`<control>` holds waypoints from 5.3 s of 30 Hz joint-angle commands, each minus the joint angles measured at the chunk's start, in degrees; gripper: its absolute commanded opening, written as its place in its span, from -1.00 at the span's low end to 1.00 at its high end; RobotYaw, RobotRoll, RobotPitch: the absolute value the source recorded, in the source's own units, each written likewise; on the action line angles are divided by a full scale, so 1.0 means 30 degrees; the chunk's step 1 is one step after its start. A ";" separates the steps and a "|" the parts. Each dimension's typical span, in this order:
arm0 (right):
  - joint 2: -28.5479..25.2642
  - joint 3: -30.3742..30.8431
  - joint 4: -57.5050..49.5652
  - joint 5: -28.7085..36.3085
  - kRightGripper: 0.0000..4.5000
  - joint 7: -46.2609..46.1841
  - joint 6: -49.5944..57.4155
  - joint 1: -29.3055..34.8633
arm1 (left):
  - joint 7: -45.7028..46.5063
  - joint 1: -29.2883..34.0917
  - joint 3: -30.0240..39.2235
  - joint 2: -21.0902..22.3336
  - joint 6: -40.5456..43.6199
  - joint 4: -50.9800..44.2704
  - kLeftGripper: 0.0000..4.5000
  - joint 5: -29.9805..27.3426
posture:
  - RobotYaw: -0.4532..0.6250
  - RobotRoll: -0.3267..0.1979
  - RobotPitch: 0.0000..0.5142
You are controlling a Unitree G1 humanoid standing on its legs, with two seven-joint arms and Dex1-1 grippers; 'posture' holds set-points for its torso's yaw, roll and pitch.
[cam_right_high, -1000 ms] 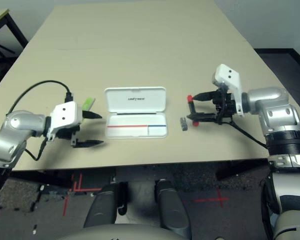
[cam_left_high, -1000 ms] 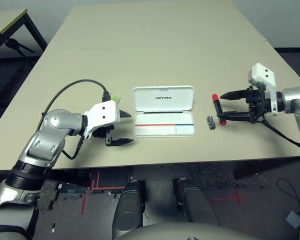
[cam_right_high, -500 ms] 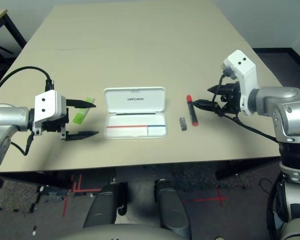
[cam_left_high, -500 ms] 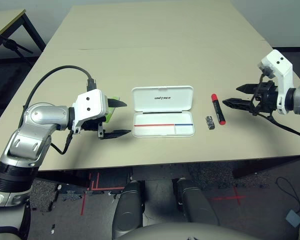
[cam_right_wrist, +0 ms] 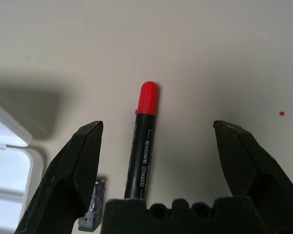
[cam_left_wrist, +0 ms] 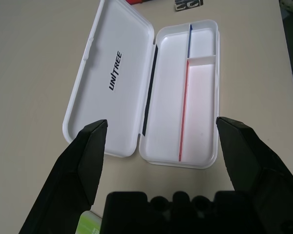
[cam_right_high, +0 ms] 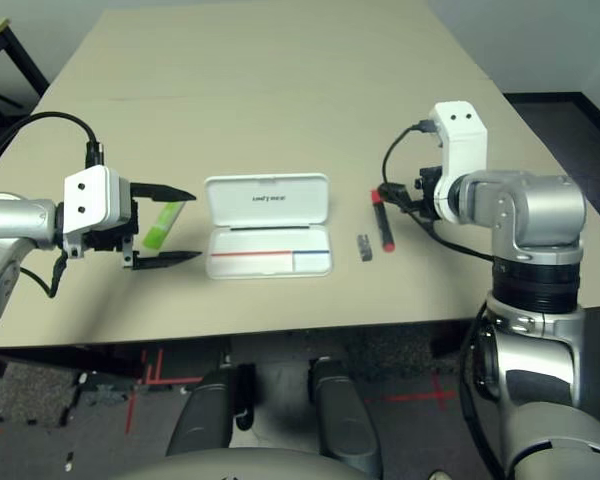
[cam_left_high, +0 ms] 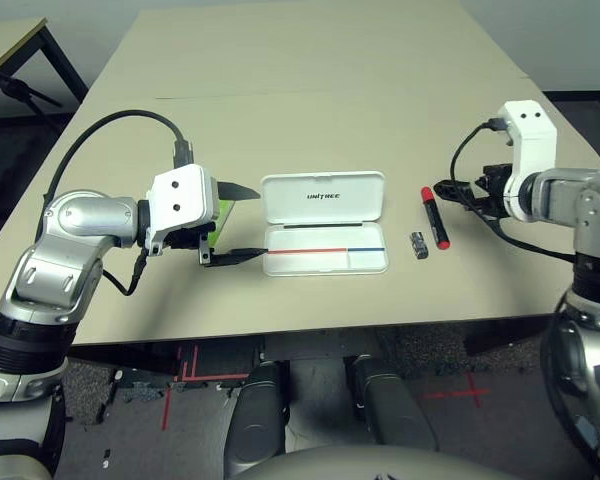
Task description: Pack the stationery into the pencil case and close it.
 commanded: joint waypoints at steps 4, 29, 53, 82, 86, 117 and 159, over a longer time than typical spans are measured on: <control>0.0537 -0.0269 0.0066 0.0413 1.00 -0.1560 0.0519 0.0110 | 0.0265 0.0326 -0.0044 0.0224 0.0251 -0.0641 1.00 -0.0111 | -0.26 0.25 -0.43; 0.1267 0.2097 0.2994 0.0315 1.00 -0.2322 -0.2258 0.2602 | 0.0969 0.0537 -0.0137 0.0224 0.0812 -0.1588 1.00 -0.0109 | -0.18 0.25 -0.45; 0.0704 0.3486 0.2629 0.0549 1.00 -0.1619 -0.3449 0.1406 | 0.0924 0.0556 -0.0330 0.0241 0.1120 -0.1832 1.00 -0.0031 | -0.19 0.25 -0.43; 0.0024 0.5113 0.3250 0.0169 1.00 -0.0738 -0.4038 0.2120 | 0.0822 0.0771 -0.0330 0.0384 0.2286 -0.2823 1.00 -0.0389 | -0.18 0.25 -0.36; -0.0232 0.5187 0.2492 0.0313 1.00 -0.0483 -0.3292 0.2115 | 0.0805 0.0863 -0.0327 0.0398 0.2321 -0.2860 1.00 -0.0382 | -0.19 0.25 -0.35; -0.1908 0.5474 0.3810 -0.0108 -0.78 0.0550 -0.5097 0.2171 | 0.0495 0.0649 -0.0500 0.0372 0.2298 -0.2652 1.00 -0.0385 | -0.21 0.25 -0.36; -0.5903 1.3578 0.2086 -0.2255 -0.78 2.1675 -1.9922 -0.3999 | 0.0096 0.0931 -0.0461 0.1032 0.2482 -0.2540 1.00 -0.0279 | -0.17 0.25 -0.35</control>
